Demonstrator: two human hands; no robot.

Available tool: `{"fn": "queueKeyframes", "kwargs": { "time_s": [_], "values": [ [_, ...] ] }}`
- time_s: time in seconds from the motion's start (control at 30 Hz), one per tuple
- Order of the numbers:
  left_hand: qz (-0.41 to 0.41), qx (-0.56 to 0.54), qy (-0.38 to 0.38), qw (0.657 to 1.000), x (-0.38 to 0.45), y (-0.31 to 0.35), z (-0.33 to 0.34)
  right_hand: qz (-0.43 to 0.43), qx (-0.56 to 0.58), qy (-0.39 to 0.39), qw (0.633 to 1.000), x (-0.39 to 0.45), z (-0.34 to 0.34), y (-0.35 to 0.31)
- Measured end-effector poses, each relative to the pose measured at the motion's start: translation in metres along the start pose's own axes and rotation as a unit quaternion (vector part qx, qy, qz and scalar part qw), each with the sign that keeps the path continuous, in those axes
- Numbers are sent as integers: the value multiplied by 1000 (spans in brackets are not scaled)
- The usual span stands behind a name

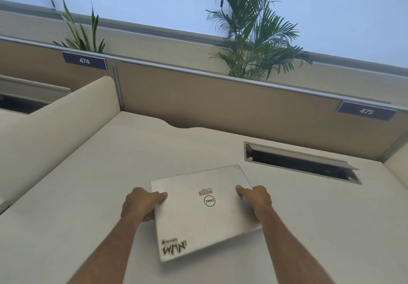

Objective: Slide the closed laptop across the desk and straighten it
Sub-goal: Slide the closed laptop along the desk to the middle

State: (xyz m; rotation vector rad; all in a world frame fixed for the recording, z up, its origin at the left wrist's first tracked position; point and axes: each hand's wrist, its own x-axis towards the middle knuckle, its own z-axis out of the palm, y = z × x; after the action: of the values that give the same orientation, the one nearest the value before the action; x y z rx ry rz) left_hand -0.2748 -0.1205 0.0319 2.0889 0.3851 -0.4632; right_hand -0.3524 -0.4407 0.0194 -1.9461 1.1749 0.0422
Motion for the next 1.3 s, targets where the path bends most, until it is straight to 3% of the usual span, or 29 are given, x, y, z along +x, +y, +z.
{"fn": "queueKeyframes", "kwargs": {
  "time_s": [0.6, 0.93, 1.3],
  "values": [
    [-4, 95, -99, 991, -54, -14, 69, 18, -24, 43, 999, -8, -60, 83],
    [67, 246, -44, 966, -45, -23, 76, -6, -55, 81, 995, -2, -49, 88],
    [83, 309, -11, 947, -43, -27, 79, -6, -76, 95, 993, -3, -46, 90]
  ]
}}
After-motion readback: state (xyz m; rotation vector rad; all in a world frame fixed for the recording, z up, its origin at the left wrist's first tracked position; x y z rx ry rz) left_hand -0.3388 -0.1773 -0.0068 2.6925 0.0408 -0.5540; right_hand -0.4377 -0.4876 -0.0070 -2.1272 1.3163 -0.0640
